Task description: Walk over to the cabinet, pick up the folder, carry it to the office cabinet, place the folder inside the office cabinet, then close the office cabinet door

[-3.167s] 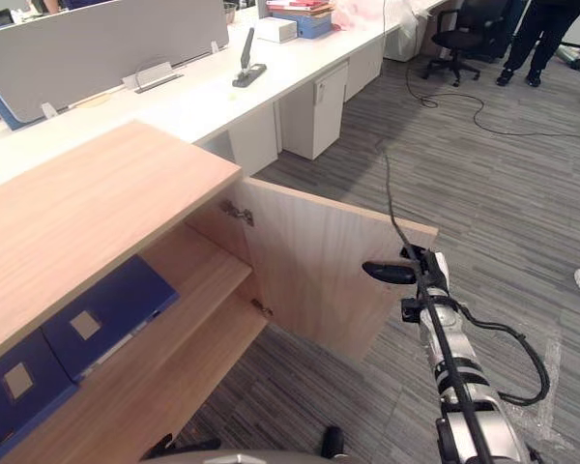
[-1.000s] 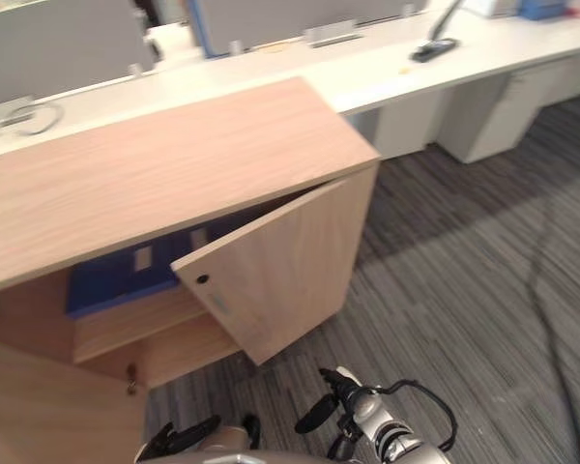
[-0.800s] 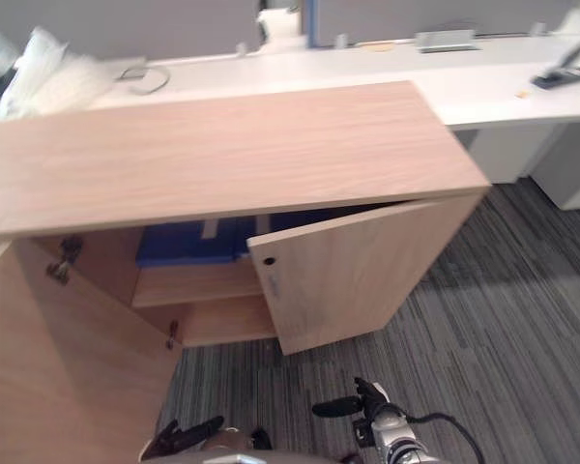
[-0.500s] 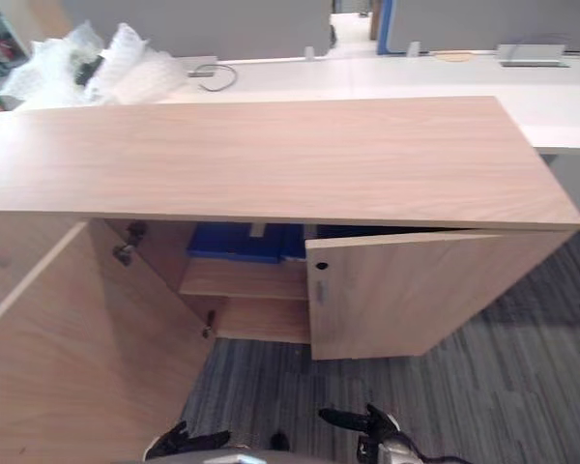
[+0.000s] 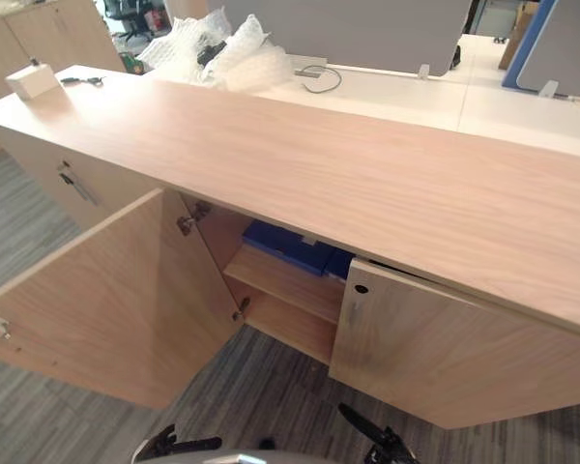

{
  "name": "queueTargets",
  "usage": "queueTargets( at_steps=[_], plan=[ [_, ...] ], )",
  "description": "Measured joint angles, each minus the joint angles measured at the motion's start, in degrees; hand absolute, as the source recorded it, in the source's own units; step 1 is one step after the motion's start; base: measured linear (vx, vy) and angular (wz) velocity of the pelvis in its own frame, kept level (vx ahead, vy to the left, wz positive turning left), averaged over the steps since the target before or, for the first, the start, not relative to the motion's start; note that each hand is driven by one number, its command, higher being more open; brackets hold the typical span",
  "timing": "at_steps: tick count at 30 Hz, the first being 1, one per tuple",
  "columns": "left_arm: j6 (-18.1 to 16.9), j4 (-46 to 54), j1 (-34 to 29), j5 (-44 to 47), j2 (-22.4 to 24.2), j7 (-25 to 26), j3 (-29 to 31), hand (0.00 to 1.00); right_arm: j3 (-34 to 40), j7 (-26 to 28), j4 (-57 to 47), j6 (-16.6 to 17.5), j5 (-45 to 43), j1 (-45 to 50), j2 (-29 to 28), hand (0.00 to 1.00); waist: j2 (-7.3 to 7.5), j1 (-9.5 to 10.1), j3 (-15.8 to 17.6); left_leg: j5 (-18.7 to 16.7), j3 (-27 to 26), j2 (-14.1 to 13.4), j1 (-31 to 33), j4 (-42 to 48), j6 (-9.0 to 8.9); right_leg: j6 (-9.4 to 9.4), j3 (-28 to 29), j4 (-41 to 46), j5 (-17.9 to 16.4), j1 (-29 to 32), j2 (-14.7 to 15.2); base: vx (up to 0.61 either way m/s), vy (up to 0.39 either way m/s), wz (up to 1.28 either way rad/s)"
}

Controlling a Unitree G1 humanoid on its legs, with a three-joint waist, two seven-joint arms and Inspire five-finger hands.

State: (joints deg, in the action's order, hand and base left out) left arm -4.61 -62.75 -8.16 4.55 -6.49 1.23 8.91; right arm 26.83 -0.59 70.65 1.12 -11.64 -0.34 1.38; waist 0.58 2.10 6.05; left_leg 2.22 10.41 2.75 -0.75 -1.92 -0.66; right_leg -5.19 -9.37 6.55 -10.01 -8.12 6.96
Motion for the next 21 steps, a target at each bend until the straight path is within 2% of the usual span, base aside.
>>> queueTargets(
  at_steps=[2, 4, 5, 6, 7, 8, 10, 12, 16, 21],
  plan=[
    [0.0, 0.1, 0.3, 2.3, -0.2, 0.1, 1.6, 1.0, -1.3, 0.0, -0.1, -0.1, 0.4, 0.5, -0.3, 1.0, 0.86, -0.78, 0.5, 0.1, 2.0, -0.8, 2.4, 1.7, -0.58, 0.22, -2.9, 0.0, 0.2, 0.3, -0.9, -0.04, -0.156, 0.6],
    [0.1, 0.1, 0.7, 3.7, -0.3, 0.2, 1.7, 1.0, -0.8, -0.1, -0.1, -0.2, 0.4, 0.5, -0.4, 1.0, 1.06, -0.94, 0.7, -1.0, 0.5, -1.0, 5.1, 4.9, -0.64, 0.36, -4.6, 0.3, 0.6, 1.1, -0.9, -0.06, -0.036, 0.39],
    [0.1, 0.4, 0.8, 5.8, 0.0, 0.3, 3.6, 1.0, 0.1, -0.1, -0.1, -0.1, 0.4, -0.2, -0.6, 1.0, 0.97, -0.88, 1.3, -4.9, -8.4, -3.3, 8.0, 12.0, 0.53, 0.39, -4.9, 0.6, 0.7, 0.9, -1.0, -0.1, 0.023, 0.14],
    [0.1, 0.3, 0.8, 8.3, 0.4, 0.8, 3.9, 1.0, 0.9, -0.2, -0.2, 0.2, 0.3, -0.1, -0.4, 1.0, 0.2, -0.91, 1.4, -6.4, -12.3, -4.5, 9.3, 15.5, 0.22, 0.36, -5.1, 0.6, 0.6, -0.1, -1.2, -0.09, 0.054, -0.01],
    [0.1, 0.3, 0.7, 9.0, 0.6, 0.9, 3.7, 1.0, 1.2, -0.2, -0.2, 0.2, 0.3, -0.1, -0.1, 1.0, 0.08, -0.85, 1.3, -6.5, -12.3, -4.2, 9.2, 15.6, 0.19, 0.33, -5.1, 0.6, 0.5, -0.2, -1.0, -0.07, 0.053, 0.0],
    [0.1, 0.3, 0.6, 9.9, 0.7, 1.1, 3.4, 1.0, 1.2, -0.2, -0.2, 0.2, 0.2, 0.0, 0.0, 1.0, -0.01, -0.86, 1.0, -6.1, -11.8, -3.6, 8.9, 14.6, 0.19, 0.24, -5.3, 0.6, 0.4, -0.2, -0.6, -0.05, 0.108, 0.18],
    [0.1, 0.3, 1.7, 12.3, 0.3, 1.4, 3.3, 1.0, 1.2, -0.2, -0.2, 0.2, 0.2, 0.3, -0.6, 1.0, 0.95, -2.06, 0.5, -3.3, -11.8, -1.5, 6.1, 6.5, 0.43, -0.03, -6.6, 0.2, 0.5, 0.1, 1.3, -0.04, 0.098, 0.36],
    [0.1, 0.1, 2.1, 17.0, 0.8, 1.4, 3.8, 1.0, 2.0, 0.0, -1.2, 0.2, 0.1, 1.4, -0.6, 1.0, 0.31, -2.88, -0.3, 1.7, -10.9, -0.6, 1.9, -3.7, 0.52, -0.39, -8.2, -0.1, 1.3, 0.1, 2.0, -0.02, 0.047, 0.41],
    [0.5, 0.0, 3.1, 22.5, 1.7, 1.6, 7.4, 1.0, 3.5, 0.1, -1.3, 0.1, -0.2, 2.4, -0.5, 1.0, 0.17, -3.84, -0.6, 3.1, -9.5, -0.2, 1.9, -3.7, 0.79, 0.06, -10.5, -0.2, 2.1, -0.9, 2.1, 0.0, 0.045, 0.28],
    [0.5, 0.4, 4.7, 23.1, 1.1, 3.3, 14.6, 1.0, 3.5, 0.4, -1.2, -0.1, 0.2, 3.5, 0.2, 1.0, 0.29, -3.94, -0.9, 2.9, -8.0, 0.8, 1.8, -3.7, 1.15, 0.2, -11.4, -0.3, 2.2, -1.9, 2.4, 0.03, 0.037, 0.2]
  ],
)
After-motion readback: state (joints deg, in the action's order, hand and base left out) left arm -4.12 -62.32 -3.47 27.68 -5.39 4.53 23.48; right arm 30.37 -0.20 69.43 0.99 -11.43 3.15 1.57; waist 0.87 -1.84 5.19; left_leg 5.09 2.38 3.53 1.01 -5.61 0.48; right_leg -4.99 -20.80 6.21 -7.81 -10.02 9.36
